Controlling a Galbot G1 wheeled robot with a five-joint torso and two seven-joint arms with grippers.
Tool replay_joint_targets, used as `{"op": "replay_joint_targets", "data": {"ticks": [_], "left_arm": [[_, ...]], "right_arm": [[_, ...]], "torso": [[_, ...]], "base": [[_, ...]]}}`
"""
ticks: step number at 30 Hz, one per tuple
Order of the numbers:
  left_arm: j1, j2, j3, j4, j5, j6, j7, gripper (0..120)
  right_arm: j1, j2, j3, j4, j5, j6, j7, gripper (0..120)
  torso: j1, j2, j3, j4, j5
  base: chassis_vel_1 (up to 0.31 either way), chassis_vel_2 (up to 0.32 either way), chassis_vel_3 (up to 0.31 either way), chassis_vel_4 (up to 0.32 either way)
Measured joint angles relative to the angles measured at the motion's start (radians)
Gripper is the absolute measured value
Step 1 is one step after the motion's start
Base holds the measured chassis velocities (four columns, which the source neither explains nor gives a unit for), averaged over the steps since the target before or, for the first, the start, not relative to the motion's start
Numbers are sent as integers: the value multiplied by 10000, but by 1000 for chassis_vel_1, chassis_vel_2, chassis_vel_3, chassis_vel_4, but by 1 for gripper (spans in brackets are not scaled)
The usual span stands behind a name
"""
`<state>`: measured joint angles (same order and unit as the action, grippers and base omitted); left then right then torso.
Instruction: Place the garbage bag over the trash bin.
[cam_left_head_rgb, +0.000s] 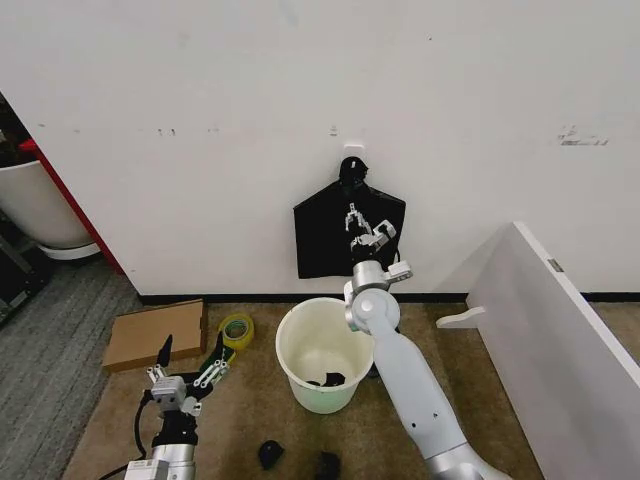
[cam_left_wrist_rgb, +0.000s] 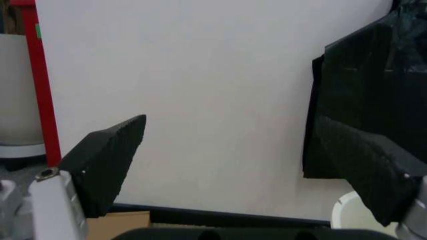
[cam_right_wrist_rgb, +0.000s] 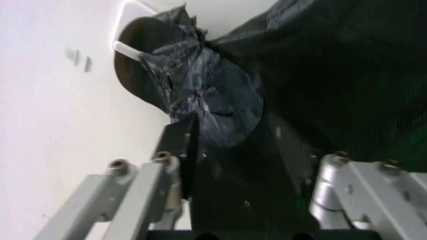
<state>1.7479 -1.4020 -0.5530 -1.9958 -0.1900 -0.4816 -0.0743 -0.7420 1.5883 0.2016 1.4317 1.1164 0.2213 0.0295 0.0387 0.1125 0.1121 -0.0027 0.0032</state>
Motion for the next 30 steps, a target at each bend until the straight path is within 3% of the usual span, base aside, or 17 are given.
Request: {"op": "replay_joint_targets", "data": {"ticks": [3,14,18,30], "left_arm": [[-20,-27,18,39,0,-10,-1,100],[-74,-103,52,114,39,-41,-18,100],[-81,-111,48,124,44,-47,-21,100],[-85,-169,57,205,90,-124,-29,100]], "right_arm": [[69,-3,-3,8,-48,-174,250,52],[467,-28,74,-251,-409,-218,241,94],[513,-29,101,-307,-498,-168,163,99],[602,-33,143,-496,-798,-38,-60,59]], "torso": [[0,0,0,0,0],[0,0,0,0,0],[0,0,0,0,0],[0,0,0,0,0]], "base": [[0,0,0,0],[0,0,0,0],[0,0,0,0],[0,0,0,0]]}}
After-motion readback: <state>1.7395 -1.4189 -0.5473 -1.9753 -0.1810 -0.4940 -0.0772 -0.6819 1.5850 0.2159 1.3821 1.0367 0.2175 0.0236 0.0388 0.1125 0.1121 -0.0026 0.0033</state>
